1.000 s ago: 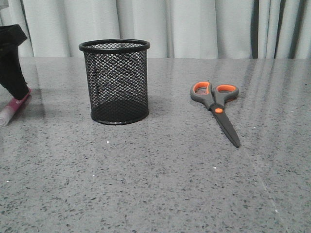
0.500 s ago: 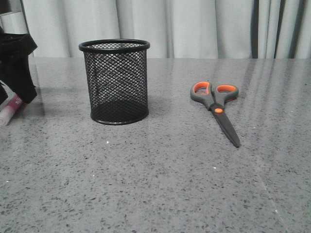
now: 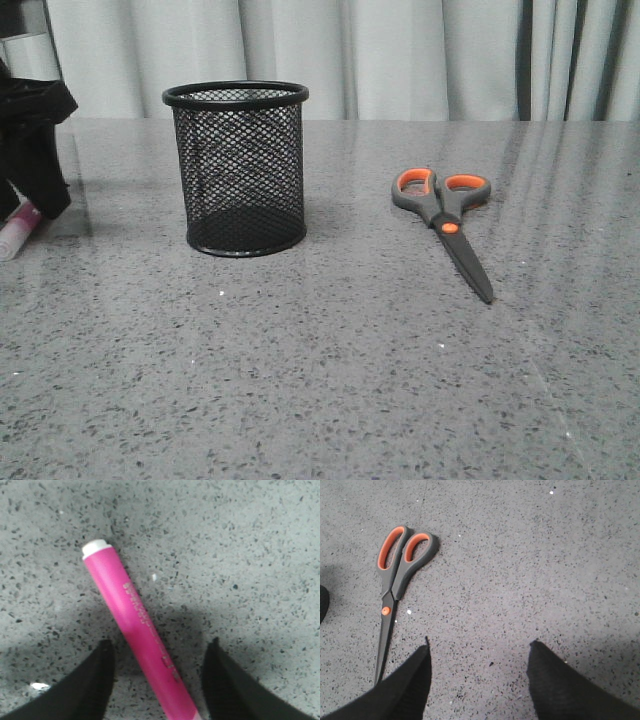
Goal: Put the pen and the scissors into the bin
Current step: 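Close the left gripper on the pink highlighter and lift it, then carry the highlighter over the mesh holder and lower it in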
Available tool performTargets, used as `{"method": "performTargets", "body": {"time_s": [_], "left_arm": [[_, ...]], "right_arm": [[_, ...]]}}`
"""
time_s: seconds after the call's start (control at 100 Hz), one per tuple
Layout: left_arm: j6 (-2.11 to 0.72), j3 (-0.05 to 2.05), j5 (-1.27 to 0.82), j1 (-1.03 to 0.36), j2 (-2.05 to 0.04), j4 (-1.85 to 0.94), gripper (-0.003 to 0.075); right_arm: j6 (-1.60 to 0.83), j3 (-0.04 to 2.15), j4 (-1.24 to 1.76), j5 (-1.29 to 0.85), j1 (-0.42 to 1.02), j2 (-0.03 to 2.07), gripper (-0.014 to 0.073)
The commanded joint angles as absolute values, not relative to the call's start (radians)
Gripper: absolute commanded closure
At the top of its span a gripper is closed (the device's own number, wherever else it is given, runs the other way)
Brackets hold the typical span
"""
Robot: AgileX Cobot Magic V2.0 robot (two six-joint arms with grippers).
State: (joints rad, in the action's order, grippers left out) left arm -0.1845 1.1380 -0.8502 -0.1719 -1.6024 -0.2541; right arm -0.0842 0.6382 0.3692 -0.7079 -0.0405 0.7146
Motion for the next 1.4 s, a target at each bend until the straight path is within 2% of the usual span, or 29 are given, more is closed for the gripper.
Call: {"method": "performTargets", "body": {"time_s": [0.0,0.09,0.37,0.76,0.93,1.1,1.39], "left_arm": [[-0.172,1.159,-0.859,-0.178,-1.584,-0.27,0.0556],[-0.172,1.159,-0.87,-0.178,-1.584,-0.27,0.0745],[-0.181,1.159,-0.875,-0.178,-1.542,-0.254,0.0742],[-0.19,1.159,-0.76,-0.178,-1.219,-0.266,0.0742],[-0.331,1.159,-0.659,-0.183,-1.124,-0.433,0.0742],[-0.484,1.152,-0.552,-0.274,-1.107,-0.587,0.0742],[-0.526,1.15,-0.289,-0.52,-1.182,-0.592,0.0742]], "right_arm": [[-0.092,0.672,0.377,-0.662,-0.039,0.719,0.0212],[-0.092,0.672,0.377,-0.662,-0.039,0.719,0.0212],[-0.092,0.672,0.377,-0.666,-0.039,0.719,0.0212],[-0.092,0.672,0.377,-0.668,-0.039,0.719,0.0212],[-0.092,0.672,0.377,-0.668,-0.039,0.719,0.0212],[-0.092,0.672,0.377,-0.668,-0.039,0.719,0.0212],[-0.092,0.672,0.378,-0.67,-0.039,0.719,0.0212]]}}
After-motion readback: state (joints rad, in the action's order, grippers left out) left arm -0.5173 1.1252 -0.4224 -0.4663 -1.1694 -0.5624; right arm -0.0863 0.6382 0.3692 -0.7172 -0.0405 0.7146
